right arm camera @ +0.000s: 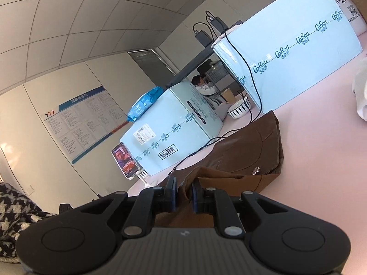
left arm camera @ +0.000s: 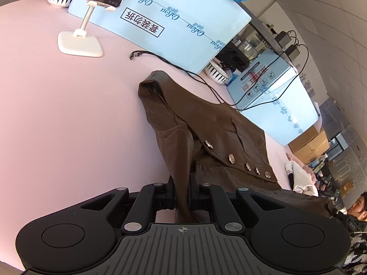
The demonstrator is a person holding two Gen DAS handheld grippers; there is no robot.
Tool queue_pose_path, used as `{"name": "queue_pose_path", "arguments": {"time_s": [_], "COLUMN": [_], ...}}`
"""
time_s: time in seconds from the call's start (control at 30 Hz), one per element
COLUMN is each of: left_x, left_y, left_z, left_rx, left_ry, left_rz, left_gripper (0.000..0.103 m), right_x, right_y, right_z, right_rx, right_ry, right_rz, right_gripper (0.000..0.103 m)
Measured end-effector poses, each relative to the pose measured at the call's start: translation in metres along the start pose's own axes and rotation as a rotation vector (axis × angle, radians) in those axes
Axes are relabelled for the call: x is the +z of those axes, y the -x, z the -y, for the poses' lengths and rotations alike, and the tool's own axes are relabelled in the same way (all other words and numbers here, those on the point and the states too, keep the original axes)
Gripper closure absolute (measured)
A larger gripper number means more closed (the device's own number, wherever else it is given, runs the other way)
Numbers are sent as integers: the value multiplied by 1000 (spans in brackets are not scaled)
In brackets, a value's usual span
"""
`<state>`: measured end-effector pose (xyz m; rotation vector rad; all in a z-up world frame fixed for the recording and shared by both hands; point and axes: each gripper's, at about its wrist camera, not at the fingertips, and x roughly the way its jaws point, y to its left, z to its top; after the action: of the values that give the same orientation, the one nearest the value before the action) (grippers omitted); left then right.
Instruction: Fold clothes
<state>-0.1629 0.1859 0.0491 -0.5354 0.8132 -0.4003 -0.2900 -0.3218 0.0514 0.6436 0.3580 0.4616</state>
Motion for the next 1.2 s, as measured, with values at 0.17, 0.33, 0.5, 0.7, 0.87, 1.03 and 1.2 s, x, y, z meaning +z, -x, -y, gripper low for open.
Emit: {"name": "queue_pose_path", "arguments": {"time_s": [0.17,0.33,0.5,0.7,0.87,1.03,1.2], "left_x": [24,76,157,225,230,233,237], "left_y": [0,-12,-65,-173,-224,-186,-115], "left_z": [10,26,37,11,-36,-34,-27], "left_rx": [-41,-66,-29,42,51,-6,-138], "left_ry": [-13,-17,-8,119,339,292,214], "left_rz": [-3,-54,-152,-359,-410,-302,-147], "left_gripper": [95,95,93,86,75,37,5], "right_x": [22,76,142,174,155,158,150], "right_y": [-12,-42,-104,-210,-251,-225,-209], "right_z": [-4,-6,26,106,141,145,129], "right_rx": [24,4,-68,-246,-472,-382,-288], "right_ry": [28,77,11,-118,-110,-140,3], "right_rz": [11,1,-42,-122,-140,-79,-146], "right_gripper": [89,89,88,84,31,22,16]}}
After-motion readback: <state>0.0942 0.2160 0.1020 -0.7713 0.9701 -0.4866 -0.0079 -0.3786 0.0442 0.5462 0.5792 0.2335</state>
